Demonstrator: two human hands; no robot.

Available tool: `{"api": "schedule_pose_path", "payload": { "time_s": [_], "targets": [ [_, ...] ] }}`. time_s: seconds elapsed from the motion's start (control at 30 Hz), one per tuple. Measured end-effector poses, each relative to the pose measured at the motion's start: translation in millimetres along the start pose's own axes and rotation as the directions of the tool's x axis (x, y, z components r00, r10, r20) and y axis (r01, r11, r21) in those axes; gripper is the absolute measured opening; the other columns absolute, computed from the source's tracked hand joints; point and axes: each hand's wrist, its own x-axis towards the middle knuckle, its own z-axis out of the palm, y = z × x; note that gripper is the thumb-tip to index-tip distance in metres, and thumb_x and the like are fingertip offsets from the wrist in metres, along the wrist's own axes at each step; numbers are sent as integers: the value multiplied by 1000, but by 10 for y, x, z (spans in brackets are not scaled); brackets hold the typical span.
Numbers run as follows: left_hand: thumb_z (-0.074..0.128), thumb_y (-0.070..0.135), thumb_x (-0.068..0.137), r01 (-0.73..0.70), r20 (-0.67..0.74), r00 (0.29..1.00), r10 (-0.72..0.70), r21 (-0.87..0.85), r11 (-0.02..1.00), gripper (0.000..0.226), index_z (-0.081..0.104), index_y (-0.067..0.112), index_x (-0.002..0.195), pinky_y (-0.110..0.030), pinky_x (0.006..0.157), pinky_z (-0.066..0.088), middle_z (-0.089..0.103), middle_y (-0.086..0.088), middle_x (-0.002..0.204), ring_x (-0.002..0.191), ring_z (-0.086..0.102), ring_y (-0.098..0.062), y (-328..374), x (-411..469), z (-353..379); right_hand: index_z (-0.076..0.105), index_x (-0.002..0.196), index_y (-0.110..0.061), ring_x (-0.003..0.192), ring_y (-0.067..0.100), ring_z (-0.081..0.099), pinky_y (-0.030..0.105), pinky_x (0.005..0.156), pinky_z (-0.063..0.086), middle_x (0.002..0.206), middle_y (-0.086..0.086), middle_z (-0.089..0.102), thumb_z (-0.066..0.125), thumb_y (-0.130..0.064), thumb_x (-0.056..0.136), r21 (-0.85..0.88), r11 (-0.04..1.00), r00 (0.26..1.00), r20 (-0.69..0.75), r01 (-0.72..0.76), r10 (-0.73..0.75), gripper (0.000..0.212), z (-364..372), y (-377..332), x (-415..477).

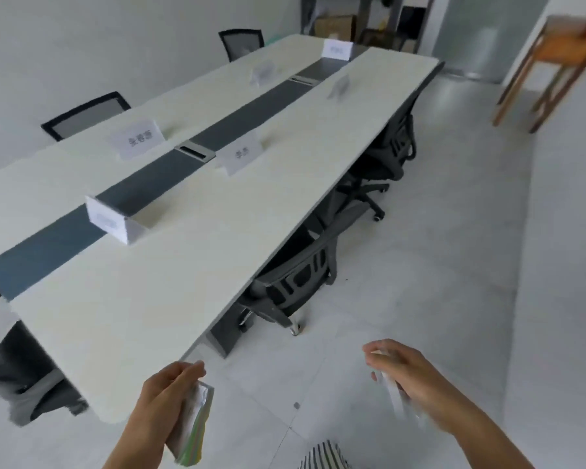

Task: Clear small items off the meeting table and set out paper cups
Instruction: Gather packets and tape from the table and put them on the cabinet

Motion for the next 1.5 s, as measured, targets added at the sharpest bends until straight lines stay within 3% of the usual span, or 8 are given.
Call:
{"api": "schedule_pose_path", "payload": {
  "time_s": [0.23, 0.43, 0.67, 0.77, 1.0, 1.2, 1.37, 1.5],
  "targets": [
    [64, 20, 90, -42, 272, 962, 16, 88, 995, 22, 66, 5, 74, -27, 53, 34, 48, -1, 55, 50, 45, -13, 488, 274, 1859, 72, 83, -40, 79, 19, 63, 15, 45, 38, 85, 5, 65, 69, -42, 84, 127, 989, 964, -244, -71, 101, 4, -1468, 656, -131],
    [62, 22, 92, 25, 365, 927, -88, 173, 985, 26, 66, 0, 78, -26, 51, 35, 45, 1, 49, 44, 44, -11, 840, 649, 2726, 73, 84, -36, 82, 21, 59, 31, 67, 42, 89, 5, 61, 70, -45, 83, 255, 964, 950, -275, -76, 148, 10, -2252, 845, 73],
    [59, 18, 93, -9, 410, 910, -69, 186, 983, 26, 62, -5, 80, -23, 44, 43, 49, -12, 58, 43, 50, -17, 1725, 1698, 3936, 72, 85, -44, 82, 18, 65, 25, 64, 47, 98, 17, 68, 67, -46, 85, 318, 946, 905, -381, -62, 188, 5, -3161, 653, 766],
    [60, 18, 93, -93, 536, 843, -36, 212, 973, 23, 61, 1, 77, -33, 61, 39, 44, -18, 70, 61, 44, -25, 2267, 2080, 4581, 71, 86, -47, 89, 24, 70, 22, 63, 48, 107, 15, 69, 67, -49, 83, 326, 944, 884, -423, -56, 199, 6, -3598, 357, 1053],
    [61, 21, 92, -250, 681, 732, 19, 243, 937, 23, 61, 6, 74, -27, 55, 40, 48, 6, 45, 42, 45, -8, 3351, 2720, 5981, 72, 93, -43, 101, 30, 68, 36, 86, 54, 106, 12, 70, 69, -46, 83, 417, 909, 846, -491, 17, 210, 12, -4564, -40, 1588],
    [61, 21, 92, -229, 672, 739, -49, 318, 920, 23, 61, 4, 77, -28, 55, 36, 49, 9, 45, 40, 44, -8, 3677, 3262, 7054, 74, 94, -33, 101, 32, 68, 37, 89, 55, 106, 16, 70, 69, -39, 86, 477, 875, 821, -466, -79, 328, 12, -5555, 168, 2139],
    [61, 21, 92, -207, 632, 774, -37, 309, 928, 24, 62, 4, 75, -29, 56, 32, 42, 1, 49, 45, 38, -13, 4222, 3673, 8031, 72, 99, -22, 75, 24, 62, 33, 73, 48, 80, 9, 66, 70, -36, 86, 440, 897, 782, -543, -48, 308, 19, -6875, 139, 2843],
    [61, 21, 92, -226, 627, 778, 38, 223, 948, 23, 62, 5, 76, -29, 54, 31, 42, 5, 48, 44, 38, -9, 4795, 3978, 8771, 71, 100, -29, 92, 27, 67, 33, 79, 51, 96, 8, 70, 68, -39, 86, 368, 930, 813, -545, 12, 205, 17, -7962, -334, 3523]
  ]
}}
